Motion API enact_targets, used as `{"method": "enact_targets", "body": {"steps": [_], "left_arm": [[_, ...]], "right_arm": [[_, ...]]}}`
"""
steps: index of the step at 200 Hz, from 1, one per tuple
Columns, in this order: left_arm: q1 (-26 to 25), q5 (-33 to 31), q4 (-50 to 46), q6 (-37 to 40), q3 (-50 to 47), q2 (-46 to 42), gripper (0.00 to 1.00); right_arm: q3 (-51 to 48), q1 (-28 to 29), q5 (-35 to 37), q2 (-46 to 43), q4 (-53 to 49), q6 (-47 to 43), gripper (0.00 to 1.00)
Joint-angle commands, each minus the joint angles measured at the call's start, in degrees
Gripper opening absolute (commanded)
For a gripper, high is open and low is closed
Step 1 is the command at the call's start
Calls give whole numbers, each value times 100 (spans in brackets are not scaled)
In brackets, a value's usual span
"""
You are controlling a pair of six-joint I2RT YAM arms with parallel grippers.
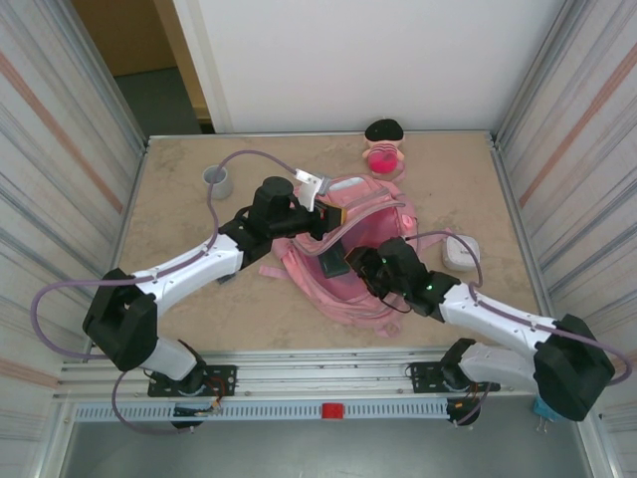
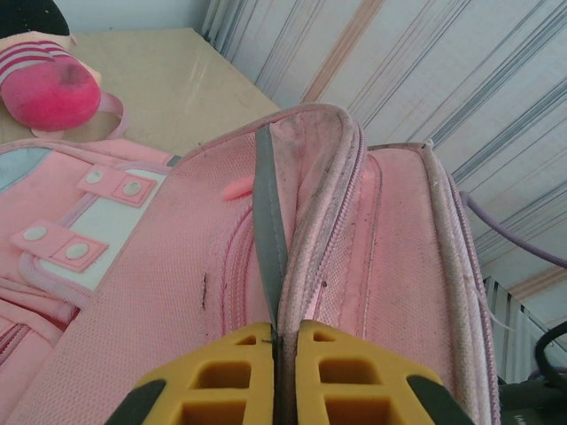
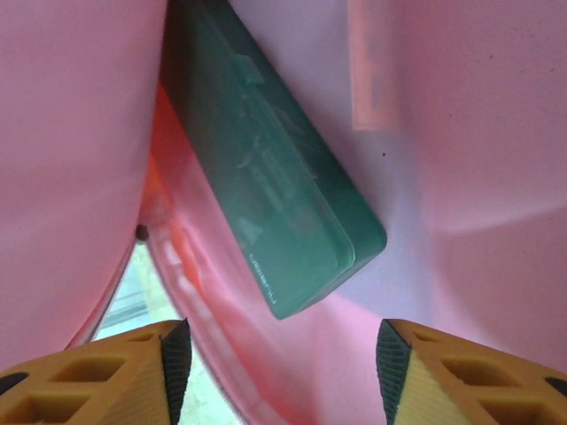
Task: Pack books, pencil case, and school supplies into a backpack
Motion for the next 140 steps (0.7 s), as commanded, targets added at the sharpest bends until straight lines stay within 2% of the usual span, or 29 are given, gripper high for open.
{"method": "enact_targets", "body": {"steps": [1, 54, 91, 140], "left_arm": [[96, -47, 532, -23, 58, -291, 0], [106, -39, 536, -30, 86, -260, 0], [116, -7, 511, -28, 109, -260, 0], [116, 70, 558, -122, 108, -246, 0]], "right_arm": [[5, -41, 93, 302, 438, -146, 55], [158, -20, -55, 1106, 1048, -108, 48], [318, -27, -51, 1555, 1455, -150, 36], [663, -123, -73, 2053, 1789, -352, 33]]}}
